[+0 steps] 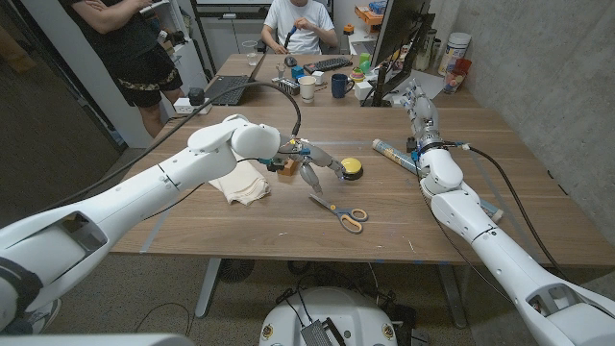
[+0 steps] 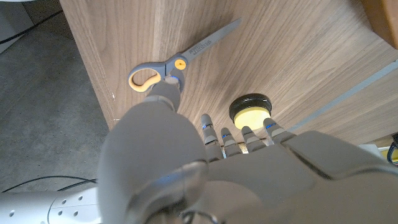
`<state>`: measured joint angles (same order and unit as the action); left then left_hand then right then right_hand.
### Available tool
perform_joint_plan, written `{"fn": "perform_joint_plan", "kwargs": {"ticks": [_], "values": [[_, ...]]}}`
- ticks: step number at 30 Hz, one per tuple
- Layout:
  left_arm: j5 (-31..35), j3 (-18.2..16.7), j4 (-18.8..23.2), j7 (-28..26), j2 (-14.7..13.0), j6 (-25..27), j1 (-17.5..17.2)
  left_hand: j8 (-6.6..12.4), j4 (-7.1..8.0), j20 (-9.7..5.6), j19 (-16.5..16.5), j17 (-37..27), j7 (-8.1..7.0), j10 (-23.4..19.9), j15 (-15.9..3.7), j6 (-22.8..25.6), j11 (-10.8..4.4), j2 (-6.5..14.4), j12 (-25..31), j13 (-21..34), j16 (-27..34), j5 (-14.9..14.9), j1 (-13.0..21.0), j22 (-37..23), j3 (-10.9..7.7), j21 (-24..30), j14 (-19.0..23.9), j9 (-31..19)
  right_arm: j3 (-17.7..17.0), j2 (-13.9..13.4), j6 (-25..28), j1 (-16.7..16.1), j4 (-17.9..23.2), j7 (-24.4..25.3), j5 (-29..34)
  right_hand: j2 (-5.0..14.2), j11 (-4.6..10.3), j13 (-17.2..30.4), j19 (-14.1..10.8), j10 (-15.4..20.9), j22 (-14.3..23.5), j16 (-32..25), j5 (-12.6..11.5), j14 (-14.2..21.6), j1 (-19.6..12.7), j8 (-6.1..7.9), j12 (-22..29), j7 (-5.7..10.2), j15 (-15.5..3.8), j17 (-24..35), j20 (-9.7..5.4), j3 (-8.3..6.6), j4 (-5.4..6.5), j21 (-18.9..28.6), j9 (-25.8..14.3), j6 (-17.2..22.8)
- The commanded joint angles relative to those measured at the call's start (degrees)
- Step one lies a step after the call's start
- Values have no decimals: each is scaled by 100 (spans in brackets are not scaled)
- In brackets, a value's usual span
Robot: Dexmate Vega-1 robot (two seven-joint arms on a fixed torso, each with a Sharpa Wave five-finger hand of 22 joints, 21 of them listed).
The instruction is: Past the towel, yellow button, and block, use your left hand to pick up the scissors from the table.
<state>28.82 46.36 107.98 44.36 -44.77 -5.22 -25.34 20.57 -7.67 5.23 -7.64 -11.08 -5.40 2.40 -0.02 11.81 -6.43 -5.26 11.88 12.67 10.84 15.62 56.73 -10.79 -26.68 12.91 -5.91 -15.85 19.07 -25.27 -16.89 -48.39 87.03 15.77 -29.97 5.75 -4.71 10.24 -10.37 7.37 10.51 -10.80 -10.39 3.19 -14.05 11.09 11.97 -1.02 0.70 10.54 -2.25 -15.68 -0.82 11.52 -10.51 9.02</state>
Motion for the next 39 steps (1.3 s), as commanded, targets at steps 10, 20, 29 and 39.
{"fn": "perform_joint_plan", "kwargs": {"ticks": [10,20,29,39], "values": [[419,-229,761,-236,-418,268,-562,67,6,6,-47,-24,69,1,26,24,18,40,31,40,28,-15,78,-19,29,-24,-77,-37,8,-50,109,-107,286,127,78,-3,3,22,-37,29,24,-6,-19,52,45,12,8,13,31,8,-160,4,-41,31,-15,64],[550,-435,898,-507,-565,265,-883,99,5,8,-36,-27,107,-13,37,50,72,52,41,45,38,-21,105,-20,36,-22,-68,-49,47,-4,68,-123,351,147,132,-5,-1,22,-31,24,25,-2,-19,49,50,11,5,12,36,9,-157,4,-47,29,-15,68],[537,-442,857,-529,-491,300,-990,130,1,14,-29,-29,127,-13,57,78,104,65,44,45,42,-24,140,-21,38,-22,-67,-60,56,5,92,-156,409,226,204,-4,4,22,-29,25,25,-2,-19,50,55,10,3,12,42,10,-154,4,-49,29,-15,70],[1199,-275,819,-777,-449,200,-1074,147,3,20,-35,-31,143,-19,64,82,123,75,48,46,45,-28,157,-22,43,-25,-68,-68,26,4,18,-193,386,175,170,-5,-10,22,-31,26,25,1,-19,47,61,10,2,5,43,10,-156,4,-54,30,-15,75]]}}
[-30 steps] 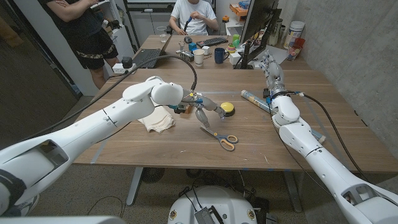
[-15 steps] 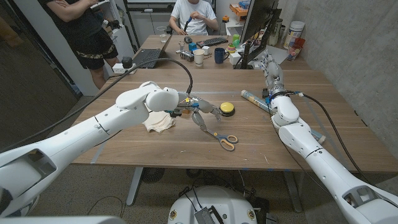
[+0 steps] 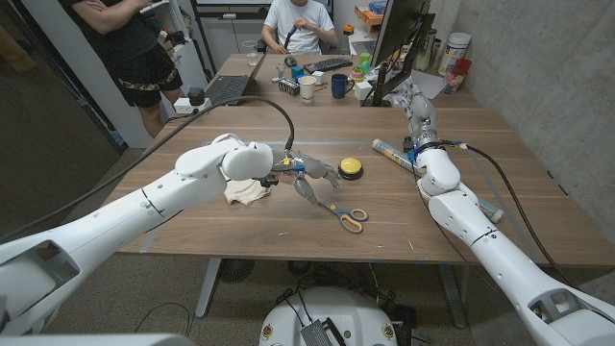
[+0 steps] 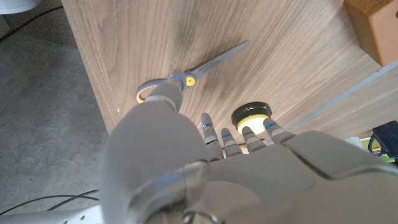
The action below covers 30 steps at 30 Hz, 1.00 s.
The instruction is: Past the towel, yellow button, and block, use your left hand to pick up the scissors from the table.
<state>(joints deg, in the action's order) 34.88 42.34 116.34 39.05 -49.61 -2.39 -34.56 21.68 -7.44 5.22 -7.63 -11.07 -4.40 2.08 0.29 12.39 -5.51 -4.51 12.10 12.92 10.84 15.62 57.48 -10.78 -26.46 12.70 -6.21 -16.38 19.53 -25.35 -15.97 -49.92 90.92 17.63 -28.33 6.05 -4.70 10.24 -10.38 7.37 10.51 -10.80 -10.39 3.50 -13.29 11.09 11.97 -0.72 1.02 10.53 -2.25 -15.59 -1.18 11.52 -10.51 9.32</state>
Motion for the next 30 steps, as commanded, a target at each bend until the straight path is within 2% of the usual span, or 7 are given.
{"fn": "perform_joint_plan", "kwargs": {"ticks": [1,30], "values": [[547,113,-40,-221,57,-69,-158,39,-17,23,-37,-33,50,12,40,25,35,2,26,21,45,-29,82,-23,23,-4,-37,-16,-23,22,-85,-43,-15,-13,-4,-35,-9,22,-31,25,25,1,-19,17,-14,10,1,-24,10,11,-156,-5,-19,31,-15,47],[627,207,-120,-189,319,46,-268,100,7,63,-84,-40,58,6,70,57,79,48,35,22,48,-49,111,-26,47,-24,-58,-40,-64,59,-352,-67,-230,-212,-107,-32,-7,22,-36,29,25,-4,-19,42,5,10,-1,-14,2,14,-150,-8,-31,34,-15,64]]}}
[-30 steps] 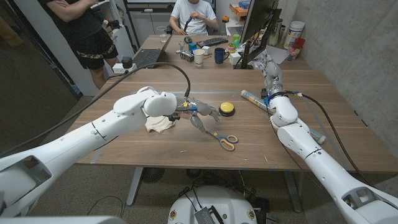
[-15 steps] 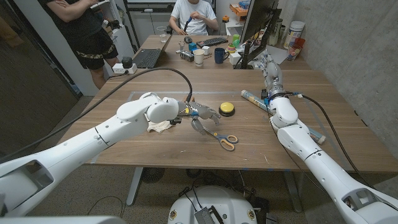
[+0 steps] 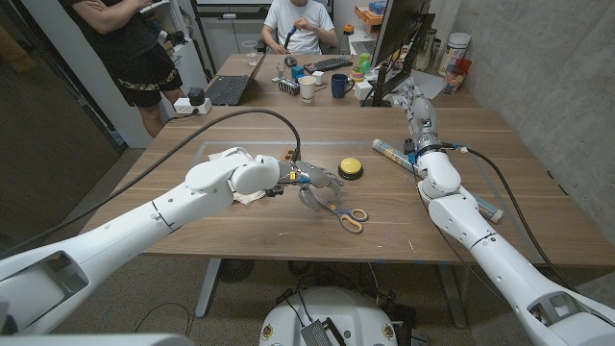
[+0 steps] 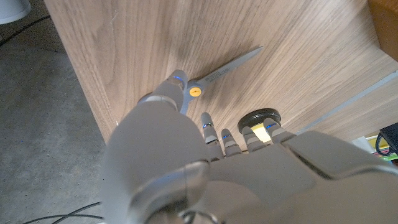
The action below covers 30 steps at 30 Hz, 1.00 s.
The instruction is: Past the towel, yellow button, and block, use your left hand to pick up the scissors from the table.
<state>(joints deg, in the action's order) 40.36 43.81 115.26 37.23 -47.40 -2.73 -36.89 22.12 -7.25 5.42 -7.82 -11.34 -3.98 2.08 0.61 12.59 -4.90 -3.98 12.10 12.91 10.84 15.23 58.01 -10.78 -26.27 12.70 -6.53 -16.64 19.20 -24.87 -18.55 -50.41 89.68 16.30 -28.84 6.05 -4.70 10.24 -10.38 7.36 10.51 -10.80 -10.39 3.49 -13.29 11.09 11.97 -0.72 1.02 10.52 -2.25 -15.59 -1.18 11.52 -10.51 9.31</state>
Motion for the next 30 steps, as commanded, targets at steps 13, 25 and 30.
{"fn": "perform_joint_plan", "kwargs": {"ticks": [13,25,30], "values": [[579,142,24,-211,103,10,-129,72,-4,54,-74,-16,25,7,44,31,11,12,37,23,51,-17,70,-27,38,-26,-30,-21,-50,11,-152,-14,-211,-148,-111,-31,-11,22,-38,30,25,-3,-20,45,8,7,-3,-11,2,15,-147,-11,-39,35,-15,63],[559,109,-50,-334,178,33,-201,94,9,60,-76,-19,39,0,56,40,23,31,41,24,55,-27,73,-28,50,-25,-30,-29,-58,-6,-157,8,-290,-219,-165,-31,-9,22,-39,33,25,0,-20,42,13,7,-3,-12,13,15,-146,-12,-46,35,-16,69],[568,91,-103,-513,205,26,-249,108,12,59,-77,-20,27,-15,50,55,13,38,47,24,62,-30,75,-29,55,-25,-16,-31,-51,-9,-133,18,-321,-226,-178,-32,-8,22,-40,26,25,-1,-20,45,15,7,-6,-16,13,16,-146,-12,-47,36,-16,69]]}}
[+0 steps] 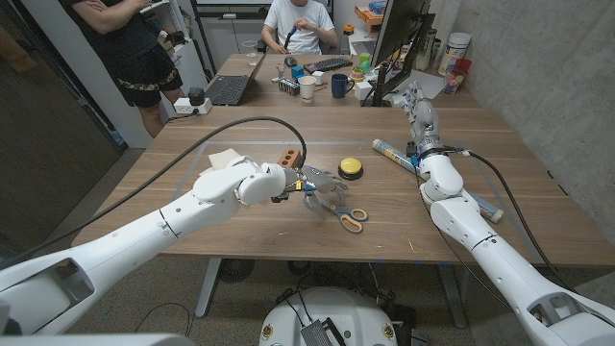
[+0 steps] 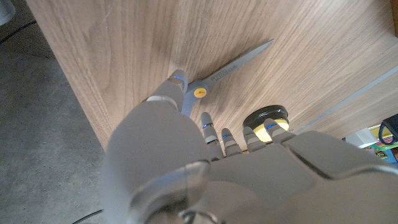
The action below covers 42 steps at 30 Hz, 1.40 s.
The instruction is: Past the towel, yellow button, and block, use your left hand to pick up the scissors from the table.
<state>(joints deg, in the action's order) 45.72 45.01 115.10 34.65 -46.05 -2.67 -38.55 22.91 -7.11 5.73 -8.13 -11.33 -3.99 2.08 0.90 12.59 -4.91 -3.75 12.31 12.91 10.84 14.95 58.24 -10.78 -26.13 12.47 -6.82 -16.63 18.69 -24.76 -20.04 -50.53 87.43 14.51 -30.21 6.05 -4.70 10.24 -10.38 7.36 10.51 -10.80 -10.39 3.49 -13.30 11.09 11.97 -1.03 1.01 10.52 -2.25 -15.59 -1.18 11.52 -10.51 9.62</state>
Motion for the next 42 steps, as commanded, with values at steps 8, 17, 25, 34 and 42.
{"fn": "perform_joint_plan", "kwargs": {"ticks": [8,17,25,34,42], "values": [[36,31,-182,-248,103,22,-71,46,4,27,-45,-23,23,-28,24,68,23,28,31,24,65,-7,55,-30,47,0,18,-36,11,-28,3,55,-132,-41,-2,-34,-14,22,-41,29,26,0,-20,45,20,6,-6,15,21,16,-147,-12,-51,36,-16,39],[96,112,-293,-349,169,11,-56,67,9,42,-44,-24,13,-36,24,90,19,40,33,25,67,-13,60,-31,53,2,22,-40,0,18,-73,44,-268,-92,-77,-34,-10,22,-40,31,26,0,-20,45,25,5,-5,20,23,17,-147,-12,-53,36,-16,40],[131,163,-332,-405,212,-20,-45,101,6,42,-20,-22,10,-91,41,132,60,49,53,24,83,-22,76,-31,62,12,75,-45,-23,21,-132,14,-297,-81,-86,-33,-9,23,-39,29,26,-2,-20,53,29,4,-7,16,19,18,-145,-13,-57,36,-16,39],[105,190,-377,-492,262,-42,-45,150,12,57,-9,-23,44,-134,41,216,68,72,67,23,95,-32,88,-32,65,16,114,-49,-42,6,-170,-18,-335,-136,-138,-33,-4,23,-43,29,26,-5,-20,63,35,5,-7,8,20,18,-142,-13,-61,37,-16,44],[121,204,-374,-575,287,-31,-64,347,-11,84,52,-16,93,-259,41,635,71,101,103,20,107,-55,156,-30,62,37,197,-57,-52,16,-187,-28,-386,-158,-178,-35,-11,23,-44,30,26,-4,-19,62,41,2,-8,14,21,19,-142,-13,-63,37,-16,41]]}}
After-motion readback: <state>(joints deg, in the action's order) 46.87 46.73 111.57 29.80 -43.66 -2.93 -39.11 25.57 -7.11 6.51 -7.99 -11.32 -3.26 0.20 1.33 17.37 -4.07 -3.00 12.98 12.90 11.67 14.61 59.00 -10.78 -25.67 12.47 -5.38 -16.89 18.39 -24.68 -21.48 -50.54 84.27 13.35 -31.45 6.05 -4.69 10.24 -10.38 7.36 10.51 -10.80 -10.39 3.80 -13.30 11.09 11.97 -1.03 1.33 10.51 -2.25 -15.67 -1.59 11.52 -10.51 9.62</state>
